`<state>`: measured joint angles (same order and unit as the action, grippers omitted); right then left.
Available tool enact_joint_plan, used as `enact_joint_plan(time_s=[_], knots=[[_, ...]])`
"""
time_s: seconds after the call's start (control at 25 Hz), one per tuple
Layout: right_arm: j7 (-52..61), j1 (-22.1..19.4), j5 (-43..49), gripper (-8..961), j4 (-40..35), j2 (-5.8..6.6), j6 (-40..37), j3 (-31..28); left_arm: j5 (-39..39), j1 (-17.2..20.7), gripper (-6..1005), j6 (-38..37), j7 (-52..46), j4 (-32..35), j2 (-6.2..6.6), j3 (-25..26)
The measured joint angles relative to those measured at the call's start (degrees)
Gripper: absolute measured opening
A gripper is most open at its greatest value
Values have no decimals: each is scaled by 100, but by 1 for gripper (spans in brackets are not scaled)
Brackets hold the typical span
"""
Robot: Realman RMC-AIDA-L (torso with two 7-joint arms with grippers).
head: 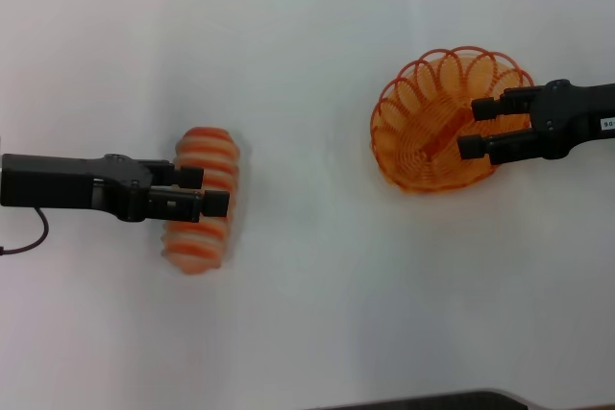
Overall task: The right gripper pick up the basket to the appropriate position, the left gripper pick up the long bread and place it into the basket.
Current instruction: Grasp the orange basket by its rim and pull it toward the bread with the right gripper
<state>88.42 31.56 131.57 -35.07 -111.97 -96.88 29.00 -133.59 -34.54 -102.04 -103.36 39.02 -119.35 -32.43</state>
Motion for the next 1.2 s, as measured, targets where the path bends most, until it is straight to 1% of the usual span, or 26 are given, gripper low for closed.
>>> enact_joint_plan(time_s=[0.48,0.6,0.76,0.92,1.0,1.08,1.2], knots=[[0,0,-5,821,-1,-10,-4,-12,0,17,861,6,0,0,-6,0],[81,39,-165,812,-36,2,38,-93,0,16,861,17,1,0,-9,0],[776,230,-669,801,-178,79,469,-192,0,-3,861,50,33,-13,-9,0],[1713,482,-871,790,-662,122,957,-167,0,-24,860,57,53,-18,-9,0],[2320,701,-493,784,-940,151,1117,-66,0,-27,860,60,58,-19,-9,0],[2871,949,221,779,-1165,160,1213,-10,0,-22,860,61,60,-35,-9,-7],[3303,1351,1279,770,-1369,107,1091,92,0,-3,860,59,64,-65,-17,-36]])
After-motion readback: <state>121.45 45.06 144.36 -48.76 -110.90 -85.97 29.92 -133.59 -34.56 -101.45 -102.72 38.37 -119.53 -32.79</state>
